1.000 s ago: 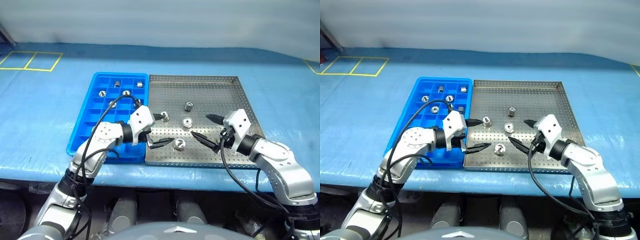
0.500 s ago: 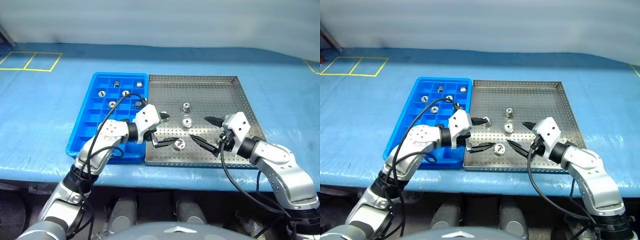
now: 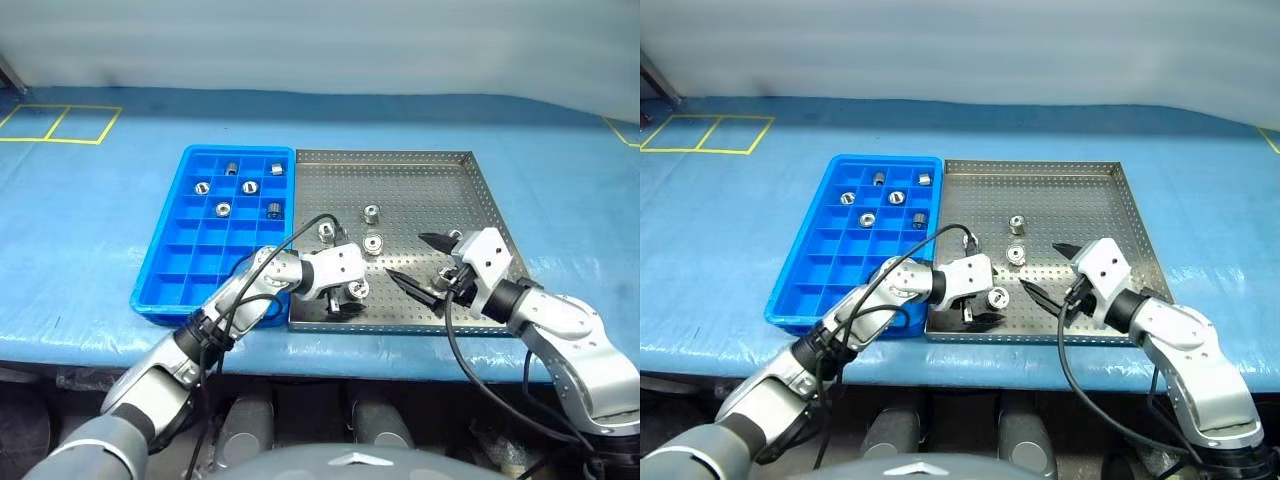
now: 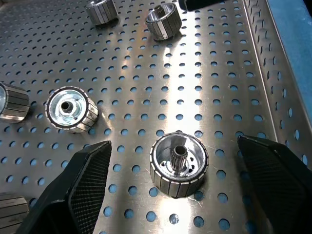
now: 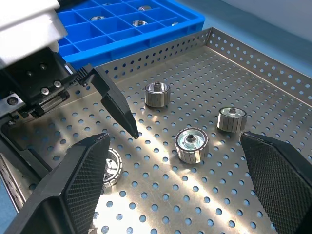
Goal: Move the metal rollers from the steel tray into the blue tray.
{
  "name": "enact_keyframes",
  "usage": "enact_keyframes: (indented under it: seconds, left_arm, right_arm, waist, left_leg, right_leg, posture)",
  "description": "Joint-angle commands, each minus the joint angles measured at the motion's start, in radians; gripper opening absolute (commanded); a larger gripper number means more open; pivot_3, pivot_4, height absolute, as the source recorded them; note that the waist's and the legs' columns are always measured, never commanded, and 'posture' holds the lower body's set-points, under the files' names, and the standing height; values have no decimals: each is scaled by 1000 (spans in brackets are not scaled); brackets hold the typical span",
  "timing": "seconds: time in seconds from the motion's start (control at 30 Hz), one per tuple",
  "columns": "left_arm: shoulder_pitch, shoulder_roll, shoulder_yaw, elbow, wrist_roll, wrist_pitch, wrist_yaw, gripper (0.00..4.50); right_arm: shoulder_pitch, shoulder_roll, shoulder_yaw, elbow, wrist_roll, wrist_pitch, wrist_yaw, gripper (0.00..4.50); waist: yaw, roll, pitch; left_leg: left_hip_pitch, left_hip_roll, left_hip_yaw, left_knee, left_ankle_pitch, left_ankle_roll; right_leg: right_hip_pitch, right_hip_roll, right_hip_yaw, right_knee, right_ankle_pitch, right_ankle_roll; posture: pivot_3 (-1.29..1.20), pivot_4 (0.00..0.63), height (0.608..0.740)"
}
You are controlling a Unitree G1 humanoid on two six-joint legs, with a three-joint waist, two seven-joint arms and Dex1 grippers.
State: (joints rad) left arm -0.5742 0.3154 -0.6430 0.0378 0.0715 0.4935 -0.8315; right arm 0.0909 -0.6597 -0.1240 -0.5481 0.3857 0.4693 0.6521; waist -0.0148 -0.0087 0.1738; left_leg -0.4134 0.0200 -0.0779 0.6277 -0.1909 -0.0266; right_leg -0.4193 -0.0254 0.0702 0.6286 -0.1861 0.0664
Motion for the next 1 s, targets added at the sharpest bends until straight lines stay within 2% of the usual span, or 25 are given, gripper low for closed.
enact_keyframes:
  seconds: [0.03,0.07,0.23,0.37,0.5,0.73,0.87,1.0]
  left_arm:
    - [-21,-14,-13,30,50,-5,17,4127]
    - [-19,-16,-11,30,51,-8,13,3934]
    - [-5,-33,10,26,39,-9,-2,2317]
    - [3,-37,20,15,31,-10,-7,2317]
    - [15,-35,41,-1,28,-5,1,1676]
    - [86,-61,294,-237,-139,124,66,1677]
    - [126,-11,359,-362,-130,188,127,1677]
    - [155,-12,477,-424,-70,312,311,1677]
  right_arm:
    - [11,-1,-31,-48,0,-1,-19,4500]
    - [14,0,-32,-50,-1,-3,-23,4500]
    - [13,1,-26,-46,-5,-10,-31,4500]
    - [1,3,-16,-35,-9,-16,-31,4500]
    - [-12,4,-7,-25,-14,-22,-25,4500]
    - [-65,25,81,19,-14,-26,23,4500]
    - [-97,40,118,47,-17,-35,45,4500]
    - [-126,50,145,78,-27,-45,62,4500]
  waist:
    - [-2,0,0]
    - [-1,0,0]
    - [-5,0,0]
    - [-6,0,0]
    - [-6,0,0]
    - [-6,0,0]
    - [0,0,0]
    - [8,-1,0]
  left_leg:
    - [0,0,0,0,0,0]
    - [0,0,0,0,0,0]
    - [0,0,0,0,0,0]
    - [0,0,0,0,0,0]
    - [0,0,0,0,0,0]
    - [0,0,0,0,0,0]
    - [0,0,0,-1,0,0]
    - [0,0,-1,0,0,0]
  right_leg:
    - [0,0,0,0,0,0]
    - [0,0,0,0,0,0]
    - [0,0,0,0,0,0]
    - [0,0,0,0,0,0]
    - [0,0,0,0,0,0]
    - [0,0,0,0,0,0]
    - [0,0,0,0,0,0]
    - [1,0,-1,0,0,0]
  posture:
    - [18,150,740]
    - [17,150,740]
    - [19,150,740]
    - [26,150,740]
    - [35,150,740]
    - [86,150,740]
    - [121,150,740]
    - [158,150,740]
